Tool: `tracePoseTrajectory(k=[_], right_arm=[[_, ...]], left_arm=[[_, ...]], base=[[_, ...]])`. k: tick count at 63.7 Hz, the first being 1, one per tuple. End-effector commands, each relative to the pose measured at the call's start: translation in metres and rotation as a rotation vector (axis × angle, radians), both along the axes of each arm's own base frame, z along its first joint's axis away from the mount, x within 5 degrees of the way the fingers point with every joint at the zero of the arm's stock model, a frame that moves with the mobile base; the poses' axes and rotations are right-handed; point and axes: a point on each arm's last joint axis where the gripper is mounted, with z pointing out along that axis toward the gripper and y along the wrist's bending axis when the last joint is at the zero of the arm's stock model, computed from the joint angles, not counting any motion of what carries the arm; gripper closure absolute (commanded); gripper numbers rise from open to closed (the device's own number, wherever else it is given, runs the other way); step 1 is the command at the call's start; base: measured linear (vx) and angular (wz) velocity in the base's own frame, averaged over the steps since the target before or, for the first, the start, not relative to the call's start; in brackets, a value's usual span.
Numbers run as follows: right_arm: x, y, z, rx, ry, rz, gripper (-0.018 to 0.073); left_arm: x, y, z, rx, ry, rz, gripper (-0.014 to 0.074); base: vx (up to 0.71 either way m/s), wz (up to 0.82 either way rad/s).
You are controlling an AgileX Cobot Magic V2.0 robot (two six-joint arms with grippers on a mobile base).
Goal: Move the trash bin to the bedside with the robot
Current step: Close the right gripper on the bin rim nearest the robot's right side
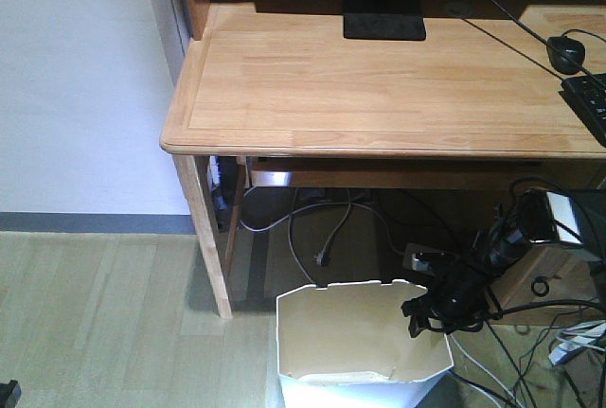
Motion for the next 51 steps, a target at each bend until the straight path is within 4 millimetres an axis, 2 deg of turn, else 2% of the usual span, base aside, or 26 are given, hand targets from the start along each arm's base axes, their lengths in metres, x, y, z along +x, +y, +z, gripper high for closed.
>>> tracePoseTrajectory(k=[1, 17, 31, 45, 51], right_arm=[[0.021, 0.001, 0.019, 0.029, -0.026, 0.009, 0.0183], [0.023, 0.001, 0.016, 0.033, -0.011, -0.041, 0.0575], [0.028, -0.009, 0.024, 0.073, -0.020, -0.098, 0.0568], [0.044, -0.021, 0.052, 0.202, -0.085, -0.111, 0.0565], [0.045, -0.022, 0.063, 0.190, -0.111, -0.107, 0.0564]], left_arm=[[0.001, 0.000, 0.001, -0.009, -0.071, 0.001, 0.0603], [0.001, 0.000, 0.001, -0.009, -0.071, 0.001, 0.0603], [0.001, 0.000, 0.001, -0.009, -0.071, 0.001, 0.0603], [0.001, 0.000, 0.001, -0.009, -0.071, 0.001, 0.0603], [0.001, 0.000, 0.001, -0.009, -0.071, 0.001, 0.0603]], base=[[0.00, 0.00], [0.00, 0.00], [0.00, 0.00], [0.00, 0.00], [0.00, 0.00]])
